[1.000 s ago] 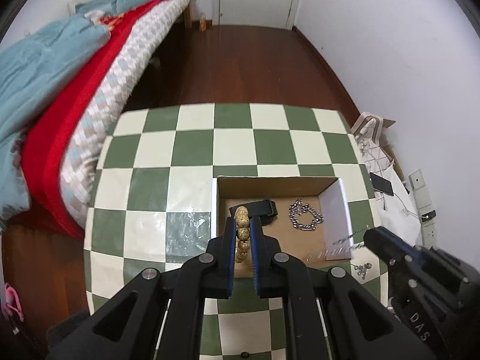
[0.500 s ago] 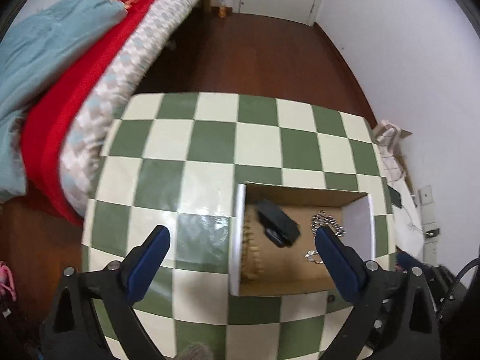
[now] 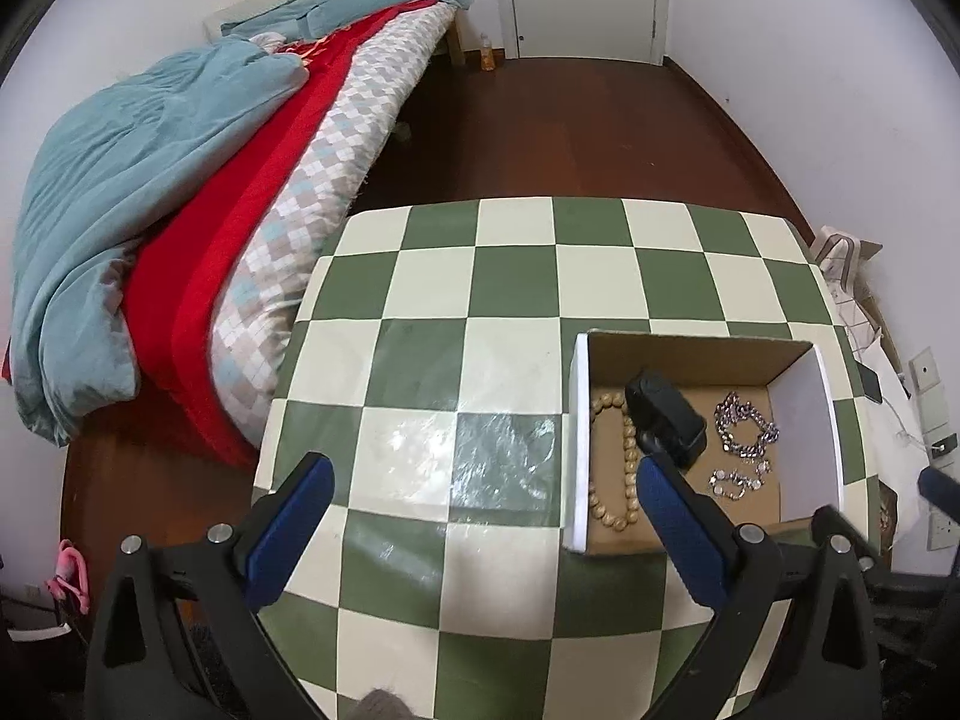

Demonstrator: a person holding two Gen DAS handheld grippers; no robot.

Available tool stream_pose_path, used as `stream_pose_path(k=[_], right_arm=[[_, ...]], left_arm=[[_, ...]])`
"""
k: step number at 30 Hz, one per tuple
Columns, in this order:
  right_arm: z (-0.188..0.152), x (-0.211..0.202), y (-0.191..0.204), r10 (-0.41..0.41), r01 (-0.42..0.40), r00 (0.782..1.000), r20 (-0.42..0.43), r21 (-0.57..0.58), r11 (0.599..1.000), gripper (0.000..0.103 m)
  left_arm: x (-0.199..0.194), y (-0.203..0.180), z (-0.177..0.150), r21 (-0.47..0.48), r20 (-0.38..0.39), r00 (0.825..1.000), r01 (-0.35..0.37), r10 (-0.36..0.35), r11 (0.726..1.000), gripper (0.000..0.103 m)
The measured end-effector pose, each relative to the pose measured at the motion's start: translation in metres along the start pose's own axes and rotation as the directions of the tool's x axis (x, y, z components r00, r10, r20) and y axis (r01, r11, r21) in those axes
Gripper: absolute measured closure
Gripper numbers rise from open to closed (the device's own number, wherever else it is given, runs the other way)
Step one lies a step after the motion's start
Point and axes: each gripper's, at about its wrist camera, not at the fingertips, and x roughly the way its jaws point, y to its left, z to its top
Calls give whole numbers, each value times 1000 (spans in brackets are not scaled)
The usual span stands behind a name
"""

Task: Organize jewelry
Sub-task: 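Open both tools to drop the bead bracelet and thin chain into the box, then withdraw both tools from the box toward the small pieces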

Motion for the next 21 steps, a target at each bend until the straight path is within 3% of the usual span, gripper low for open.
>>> stream_pose_path(k=[14,21], right_arm=[[-25,-75,-5,-15,8,987,160,40,999,0],[-44,-121,-8,-12,-1,970,243,56,998,0]], left_arm=[[-68,5,-23,19,137,990,-16,13,1000,0],[-111,12,-36,10,222,975,-18,15,1000,0]])
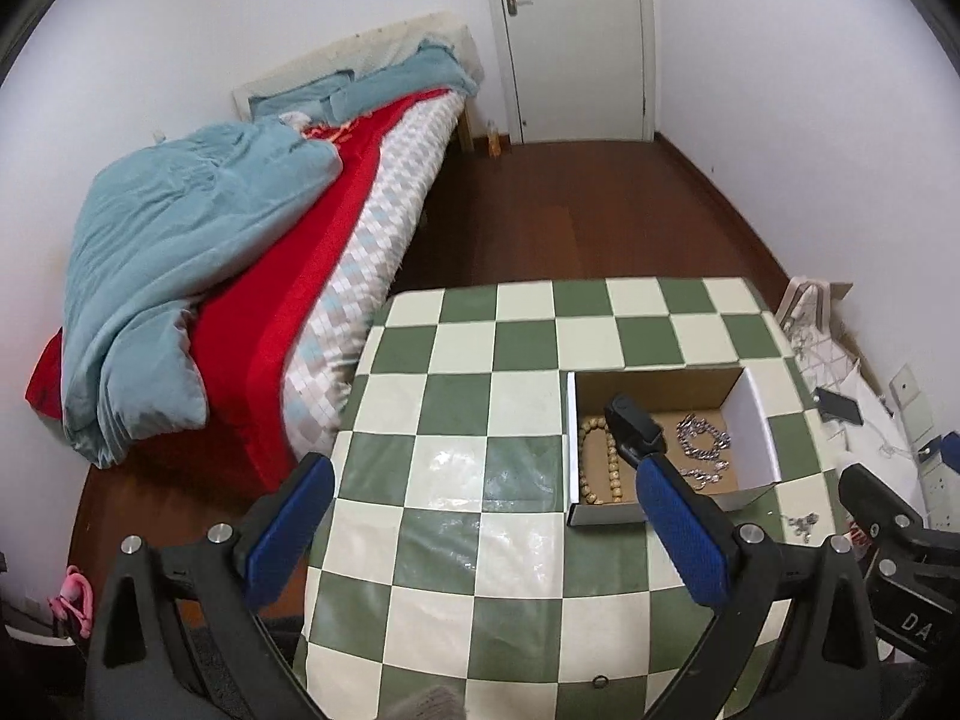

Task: Organize jewelry
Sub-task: 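Withdraw both tools from the box toward the small pieces, then grasp the small silver piece on the table with the right tool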

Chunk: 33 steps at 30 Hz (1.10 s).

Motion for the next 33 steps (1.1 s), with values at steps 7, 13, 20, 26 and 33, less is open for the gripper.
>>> stream_pose_path(k=[7,13,20,26,33], right_arm=[[-25,-32,-18,86,-86,996,6,69,994,0],[-84,-3,-43,88,-68,985,-145,135,988,1],[-153,55,-37,128,-96,924,-359,108,990,25],[-185,88,-18,130,-121,881,-455,49,991,37],[-195,104,1,96,-120,880,-464,-21,993,71]], left_arm=[[-24,7,-15,-7,15,1000,19,-19,1000,0],[-2,1,-61,65,-77,996,-45,50,997,0],[48,-9,-119,119,-279,957,-50,82,992,0],[71,-23,-146,161,-376,923,-19,79,987,0],[79,-27,-153,170,-401,913,-7,76,985,0]])
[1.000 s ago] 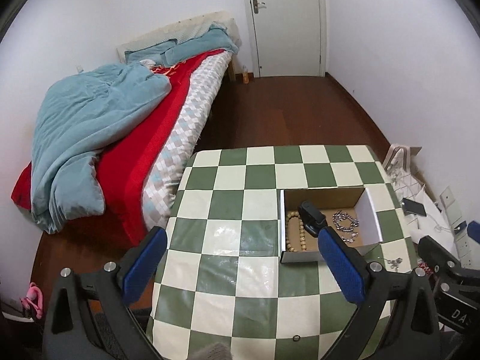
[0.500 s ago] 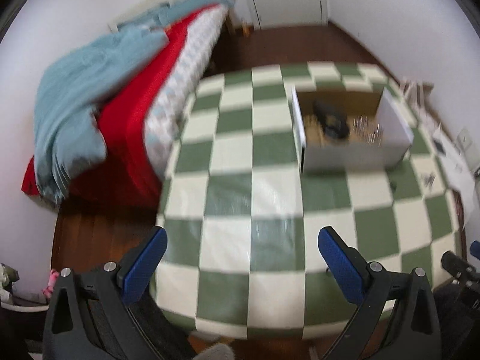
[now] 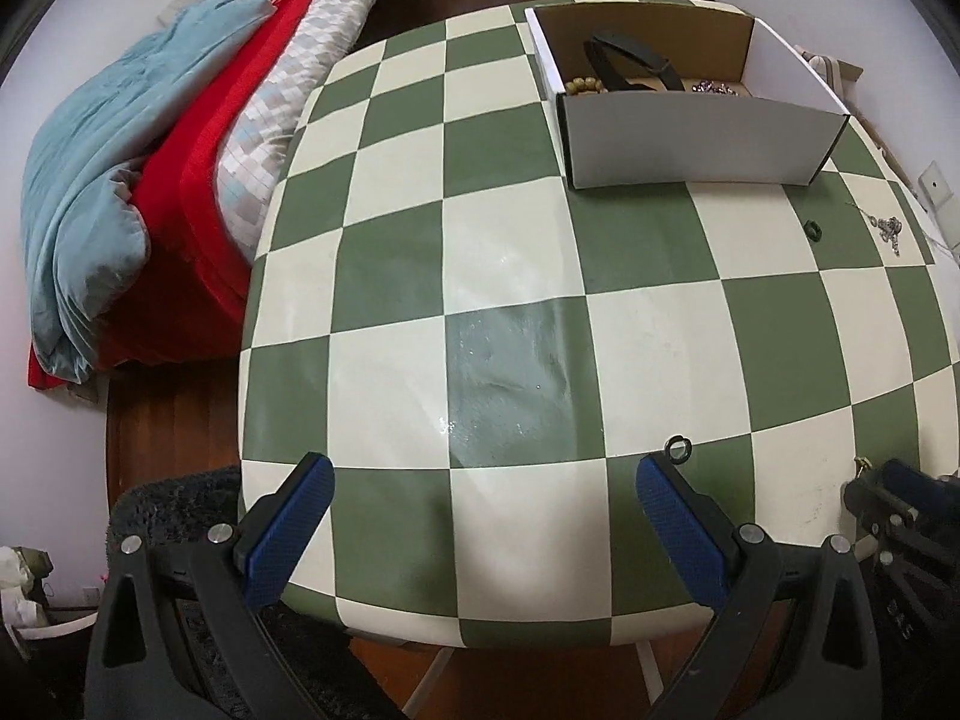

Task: Organize jewelry
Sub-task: 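Grasp the small silver piece on the table with the right tool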

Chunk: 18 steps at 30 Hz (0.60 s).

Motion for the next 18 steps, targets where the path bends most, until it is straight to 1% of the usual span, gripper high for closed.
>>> stream_pose_path(k=[1,2,3,4,10,11,12,16,18], right_arm=[[1,2,2,-1,1,1000,-2,-4,1000,79],[0,2,4,-13,13,1000,12,-16,1000,81],[2,3,7,-24,24,1000,13,-25,999,88],[3,4,9,-34,34,999,19,-32,999,93],[4,6,12,-32,34,998,55,-29,999,97],[5,5,10,-29,30,998,61,-22,999,98],[7,4,7,-28,29,997,67,-13,999,103],[14,-4,-12,-22,19,996,91,32,999,103],[17,-6,-22,-24,19,995,102,52,998,103]], left_arm=[[1,1,1,0,-1,1000,0,0,1000,0],[1,1,1,1,-2,1000,2,-2,1000,0],[2,0,0,2,-2,1000,5,-5,1000,0],[3,0,1,3,-3,1000,6,-6,1000,0],[8,-6,0,23,-16,1000,11,-10,1000,1],[9,-7,0,26,-18,1000,14,-13,1000,1],[9,-7,0,27,-19,1000,18,-17,999,1],[11,-13,0,41,-19,998,52,-51,998,1],[11,-20,0,52,-21,996,92,-91,994,1]])
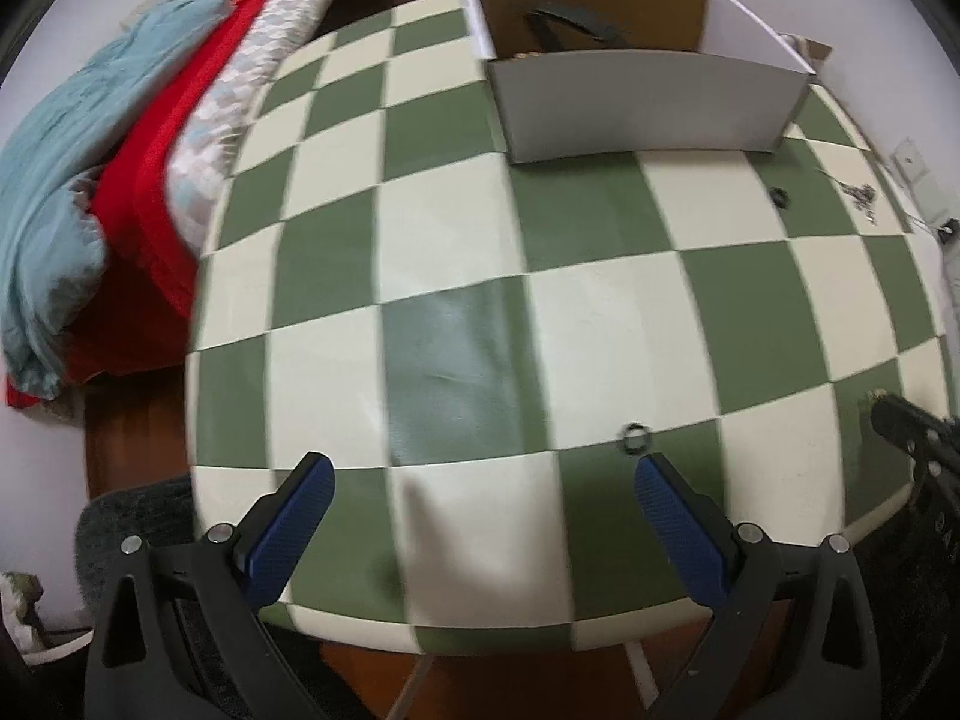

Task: Organize jewelry
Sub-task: 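Grasp the small silver piece on the table with the right tool, then grasp the small black ring with the left tool, then carry the black ring and silver piece over the cardboard box with both tools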

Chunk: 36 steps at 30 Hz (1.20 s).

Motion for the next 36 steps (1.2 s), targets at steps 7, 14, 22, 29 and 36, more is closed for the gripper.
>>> stream_pose_path(k=[7,14,22,29,36], right_arm=[[8,-6,-24,11,-13,1000,21,59,998,103],[2,-11,-23,12,-14,1000,28,78,997,103],[5,-21,-18,17,-21,998,57,71,997,103],[9,-43,-23,25,-34,994,107,86,996,103],[11,-47,-31,38,-51,992,117,112,992,103]], left_arm=[[10,-22,3,39,-16,998,57,-57,998,19],[14,-31,0,52,-28,989,144,-142,988,66],[10,-33,3,61,-16,988,155,-155,986,95],[-8,-18,10,32,40,984,171,-172,985,103],[-5,21,17,-110,27,956,293,-291,950,98]])
